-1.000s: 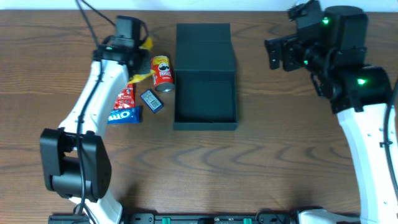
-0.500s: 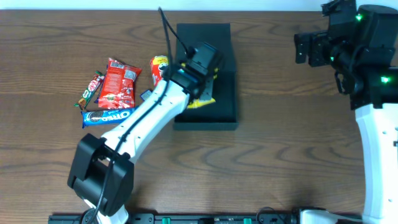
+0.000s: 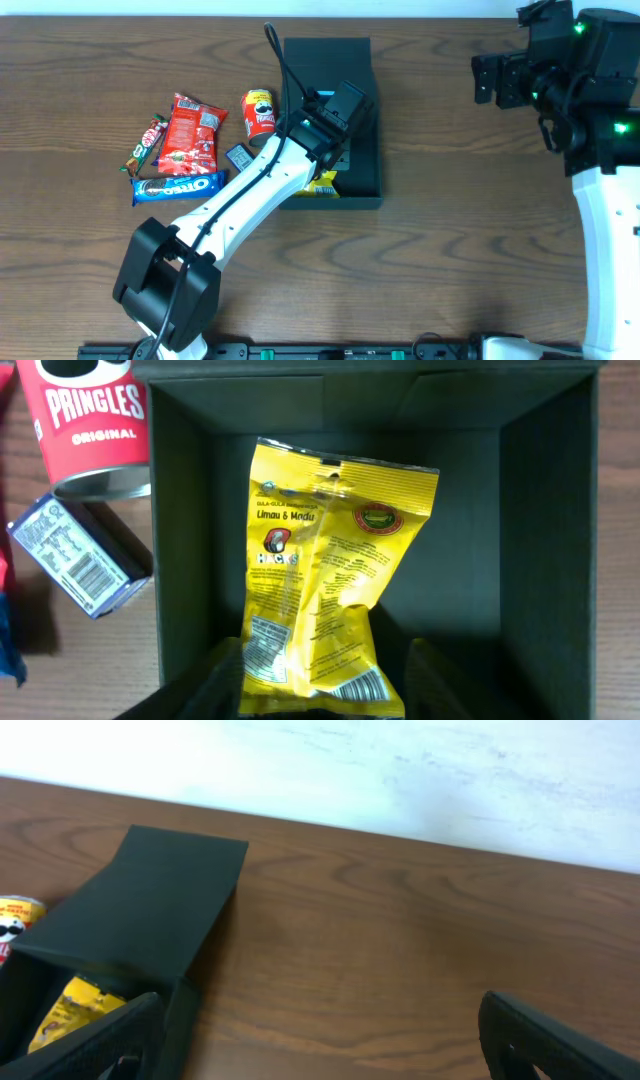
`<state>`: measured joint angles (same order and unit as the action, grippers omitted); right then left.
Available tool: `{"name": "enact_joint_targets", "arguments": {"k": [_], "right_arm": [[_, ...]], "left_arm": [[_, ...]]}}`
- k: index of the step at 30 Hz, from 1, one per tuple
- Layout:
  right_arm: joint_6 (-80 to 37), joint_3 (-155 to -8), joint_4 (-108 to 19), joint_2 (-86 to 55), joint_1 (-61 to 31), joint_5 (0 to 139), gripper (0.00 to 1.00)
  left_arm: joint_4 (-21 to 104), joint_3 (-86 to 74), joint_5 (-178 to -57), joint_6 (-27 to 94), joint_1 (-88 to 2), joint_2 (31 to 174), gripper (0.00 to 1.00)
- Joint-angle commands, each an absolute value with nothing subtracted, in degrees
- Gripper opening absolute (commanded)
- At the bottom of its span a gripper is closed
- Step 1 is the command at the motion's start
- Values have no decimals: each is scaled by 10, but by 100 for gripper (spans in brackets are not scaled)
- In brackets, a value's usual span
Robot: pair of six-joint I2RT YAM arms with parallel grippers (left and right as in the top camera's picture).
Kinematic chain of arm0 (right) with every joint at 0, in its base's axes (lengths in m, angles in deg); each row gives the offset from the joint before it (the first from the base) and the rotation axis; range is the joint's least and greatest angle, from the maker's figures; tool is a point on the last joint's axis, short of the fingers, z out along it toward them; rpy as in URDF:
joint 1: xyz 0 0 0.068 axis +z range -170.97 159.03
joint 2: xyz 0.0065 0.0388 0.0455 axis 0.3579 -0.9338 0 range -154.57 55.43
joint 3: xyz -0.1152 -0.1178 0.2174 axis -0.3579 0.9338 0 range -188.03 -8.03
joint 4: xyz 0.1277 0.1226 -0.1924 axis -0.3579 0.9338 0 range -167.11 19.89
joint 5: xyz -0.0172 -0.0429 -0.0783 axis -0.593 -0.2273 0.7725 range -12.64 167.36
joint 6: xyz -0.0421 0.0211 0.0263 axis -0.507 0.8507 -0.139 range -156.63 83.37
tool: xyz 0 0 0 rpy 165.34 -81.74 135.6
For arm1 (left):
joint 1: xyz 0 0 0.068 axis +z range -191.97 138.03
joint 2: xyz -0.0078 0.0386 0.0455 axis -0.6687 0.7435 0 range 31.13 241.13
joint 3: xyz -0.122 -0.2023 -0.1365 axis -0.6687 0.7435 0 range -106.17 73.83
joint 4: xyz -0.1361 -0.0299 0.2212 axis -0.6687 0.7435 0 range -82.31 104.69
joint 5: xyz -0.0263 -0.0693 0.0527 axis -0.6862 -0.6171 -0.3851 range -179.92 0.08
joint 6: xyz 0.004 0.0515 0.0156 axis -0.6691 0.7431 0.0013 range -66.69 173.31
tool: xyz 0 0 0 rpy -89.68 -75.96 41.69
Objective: Pack container
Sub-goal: 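Carry the yellow bag with left gripper into the black box and release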
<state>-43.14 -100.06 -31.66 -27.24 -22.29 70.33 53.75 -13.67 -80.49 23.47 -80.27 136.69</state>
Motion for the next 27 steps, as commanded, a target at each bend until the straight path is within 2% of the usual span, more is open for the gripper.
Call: {"name": "enact_joint_targets", "arguments": {"k": [1, 3, 5, 9, 15, 27], "right_arm": [[-424, -1001, -311, -275, -226, 694, 99], [-424, -1001, -309, -275, -226, 694, 99], [-421, -1001, -307, -275, -225, 694, 99], [-418, -1001, -302, -275, -226, 694, 99], [-418, -1001, -300, -275, -226, 694, 99], [-418, -1001, -288, -275, -225, 694, 99]], "left_arm": [[530, -139, -794, 257, -803, 1370, 47], [512, -118, -807, 260, -801, 1382, 36], [496, -105, -829, 261, -801, 1393, 31], [472, -92, -835, 275, -799, 1408, 27], [460, -87, -834, 293, -792, 1445, 6], [458, -87, -838, 293, -791, 1518, 6]]}}
